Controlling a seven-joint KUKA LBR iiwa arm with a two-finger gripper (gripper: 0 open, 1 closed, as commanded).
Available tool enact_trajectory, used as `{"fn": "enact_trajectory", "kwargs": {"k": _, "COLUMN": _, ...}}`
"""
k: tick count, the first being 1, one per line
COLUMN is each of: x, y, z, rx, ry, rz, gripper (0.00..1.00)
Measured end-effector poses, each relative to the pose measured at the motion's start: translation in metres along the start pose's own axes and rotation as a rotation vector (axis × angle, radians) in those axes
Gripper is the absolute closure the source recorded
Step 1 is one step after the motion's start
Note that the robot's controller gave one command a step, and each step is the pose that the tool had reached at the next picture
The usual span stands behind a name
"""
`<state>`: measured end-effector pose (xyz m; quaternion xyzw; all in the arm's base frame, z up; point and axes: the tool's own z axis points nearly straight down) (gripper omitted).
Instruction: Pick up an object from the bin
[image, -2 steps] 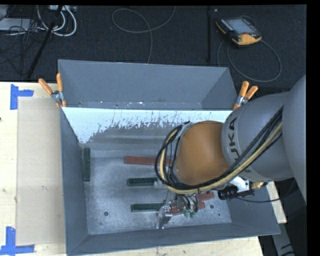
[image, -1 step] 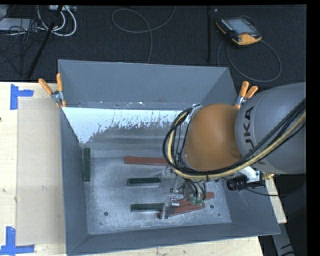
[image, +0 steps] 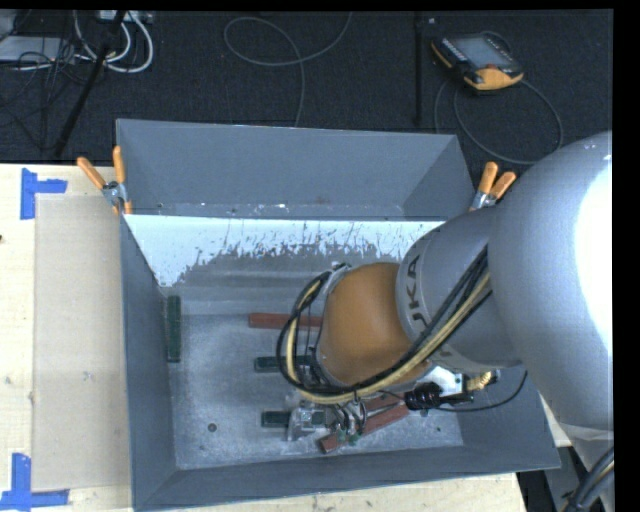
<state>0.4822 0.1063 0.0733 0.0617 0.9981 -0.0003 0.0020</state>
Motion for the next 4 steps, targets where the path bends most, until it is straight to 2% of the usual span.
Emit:
{"fn": "enact_trajectory", "kwargs": {"k": 1, "x": 0.0, "y": 0.0, "z": 0.0, "rx": 0.0, "ry": 0.0, "rz": 0.001, "gripper": 1.0}}
{"fn": "enact_trajectory", "kwargs": {"k": 2, "x": -0.026, "y": 0.01, "z": -0.12, "rx": 0.0, "ry": 0.005, "rz": -0.004, "gripper": 1.0}}
{"fn": "enact_trajectory", "kwargs": {"k": 3, "x": -0.026, "y": 0.01, "z": -0.12, "rx": 0.0, "ry": 0.005, "rz": -0.004, "gripper": 1.0}}
{"fn": "enact_trajectory", "kwargs": {"k": 4, "x": -0.026, "y": -0.015, "z": -0.249, "rx": -0.002, "ry": -0.003, "rz": -0.332, "gripper": 1.0}}
